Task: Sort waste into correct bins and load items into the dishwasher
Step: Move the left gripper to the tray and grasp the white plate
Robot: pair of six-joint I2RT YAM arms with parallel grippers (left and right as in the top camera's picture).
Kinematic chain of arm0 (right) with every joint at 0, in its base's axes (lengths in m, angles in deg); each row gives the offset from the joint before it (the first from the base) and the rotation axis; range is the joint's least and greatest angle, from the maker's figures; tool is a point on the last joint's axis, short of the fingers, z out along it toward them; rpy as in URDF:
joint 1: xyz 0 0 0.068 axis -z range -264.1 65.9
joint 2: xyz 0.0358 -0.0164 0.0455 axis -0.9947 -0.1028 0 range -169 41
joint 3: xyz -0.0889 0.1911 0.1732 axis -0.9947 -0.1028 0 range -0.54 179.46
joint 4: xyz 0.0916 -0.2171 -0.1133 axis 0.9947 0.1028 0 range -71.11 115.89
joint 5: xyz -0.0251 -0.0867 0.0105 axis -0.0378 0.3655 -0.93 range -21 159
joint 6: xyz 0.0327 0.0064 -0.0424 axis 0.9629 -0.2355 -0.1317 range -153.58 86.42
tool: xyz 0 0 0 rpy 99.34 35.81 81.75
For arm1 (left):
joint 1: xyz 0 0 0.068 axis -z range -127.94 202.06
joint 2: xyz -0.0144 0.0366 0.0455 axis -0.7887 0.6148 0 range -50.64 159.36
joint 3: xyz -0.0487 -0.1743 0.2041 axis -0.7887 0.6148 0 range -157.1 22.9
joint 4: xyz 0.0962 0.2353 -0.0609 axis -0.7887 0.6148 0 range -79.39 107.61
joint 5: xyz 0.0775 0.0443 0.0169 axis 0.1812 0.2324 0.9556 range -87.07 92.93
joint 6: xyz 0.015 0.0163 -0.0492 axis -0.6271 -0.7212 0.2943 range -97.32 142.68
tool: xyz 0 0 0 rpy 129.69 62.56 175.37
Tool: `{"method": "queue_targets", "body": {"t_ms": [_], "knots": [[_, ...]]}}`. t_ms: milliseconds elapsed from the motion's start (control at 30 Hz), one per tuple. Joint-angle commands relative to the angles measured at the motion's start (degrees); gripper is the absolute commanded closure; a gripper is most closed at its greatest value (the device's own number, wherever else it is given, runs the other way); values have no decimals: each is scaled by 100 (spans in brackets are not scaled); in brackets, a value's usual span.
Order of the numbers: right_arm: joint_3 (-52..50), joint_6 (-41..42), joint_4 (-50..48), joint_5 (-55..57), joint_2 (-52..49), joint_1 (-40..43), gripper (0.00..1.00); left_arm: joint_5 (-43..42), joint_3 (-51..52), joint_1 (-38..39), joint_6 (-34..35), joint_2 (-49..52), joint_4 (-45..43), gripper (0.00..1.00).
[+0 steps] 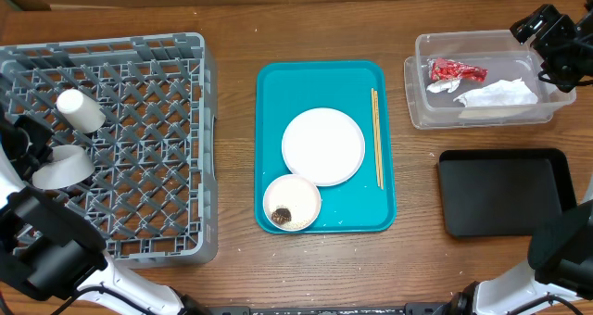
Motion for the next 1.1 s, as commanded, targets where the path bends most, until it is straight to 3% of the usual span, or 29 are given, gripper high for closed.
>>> {"method": "queue_targets", "body": {"t_ms": [0,100,300,433,500,700,767,867,1067], "knots": [[142,9,-15,-22,87,13,0,184,52,-127,35,42,155,96],[142,9,-15,-22,87,13,0,256,52,-190,63,42,280,96],[142,9,-15,-22,87,13,0,811,50,-275,1134,-15,892,96],[142,9,-15,-22,87,13,0,592,9,-267,1012,-341,938,96],[142,9,-15,-22,87,13,0,177,-79,-201,693,-629,883,96],[142,9,-15,-22,87,13,0,-3051,-186,575,-1167,-1952,39,96],[142,9,-15,-22,87,13,0,-3858,-186,1110,-1325,-2260,-304,50],[142,9,-15,-22,87,13,0,-4092,-186,1996,-1322,-2369,-584,0],[142,9,-15,-22,87,13,0,-3687,-166,4022,-1311,-2037,-935,0]]}}
